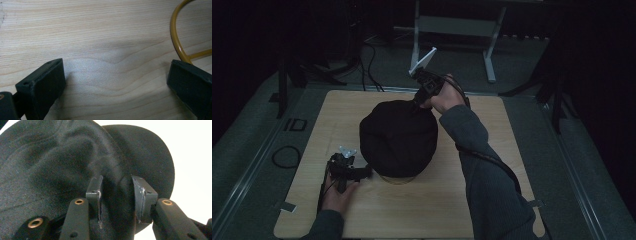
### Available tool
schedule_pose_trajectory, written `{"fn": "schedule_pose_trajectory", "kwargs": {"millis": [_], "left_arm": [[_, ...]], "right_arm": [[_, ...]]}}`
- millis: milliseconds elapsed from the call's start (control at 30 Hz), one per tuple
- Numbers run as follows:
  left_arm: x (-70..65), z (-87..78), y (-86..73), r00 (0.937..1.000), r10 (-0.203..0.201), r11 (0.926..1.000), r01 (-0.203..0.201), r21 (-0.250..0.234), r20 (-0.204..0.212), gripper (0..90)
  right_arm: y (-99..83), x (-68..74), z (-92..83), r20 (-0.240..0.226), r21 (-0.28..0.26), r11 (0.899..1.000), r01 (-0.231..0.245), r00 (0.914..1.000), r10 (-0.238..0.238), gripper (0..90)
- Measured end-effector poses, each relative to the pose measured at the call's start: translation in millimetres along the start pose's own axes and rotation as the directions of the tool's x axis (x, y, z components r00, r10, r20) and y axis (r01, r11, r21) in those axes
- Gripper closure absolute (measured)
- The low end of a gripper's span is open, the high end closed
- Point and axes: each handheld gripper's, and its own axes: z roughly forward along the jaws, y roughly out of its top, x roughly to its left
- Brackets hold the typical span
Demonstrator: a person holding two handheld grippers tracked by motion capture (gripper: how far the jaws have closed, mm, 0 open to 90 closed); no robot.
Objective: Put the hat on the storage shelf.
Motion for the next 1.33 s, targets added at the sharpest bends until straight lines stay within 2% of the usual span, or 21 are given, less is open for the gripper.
{"fn": "schedule_pose_trajectory", "kwargs": {"millis": [167,467,733,900,1333], "left_arm": [[-0.1,0.1,0.0,1.0000,0.000,1.0000,0.000,-0.001,0.000,1.3],[-0.1,0.0,0.0,1.0000,-0.001,1.0000,0.001,0.001,0.001,1.3],[-0.1,0.0,0.0,1.0000,-0.001,1.0000,0.001,0.000,0.001,1.3],[0.0,0.0,0.0,1.0000,-0.001,1.0000,0.001,0.001,0.001,1.2],[0.0,0.0,0.0,1.0000,-0.001,1.0000,0.001,0.000,0.001,1.2]], "right_arm": [[-2.0,-0.2,0.4,0.002,0.000,1.000,0.007,1.0000,-0.007,57.6],[-9.7,-11.2,-2.8,0.030,0.003,1.000,-0.019,0.9994,0.019,50.0],[-21.0,-21.1,-4.8,0.019,0.002,1.000,-0.030,0.9994,0.030,43.0],[-27.3,-24.6,-7.7,0.012,-0.002,1.000,-0.026,0.9996,0.026,44.7],[-43.2,-27.7,-19.9,0.051,-0.032,0.999,-0.002,0.9987,0.003,43.4]]}}
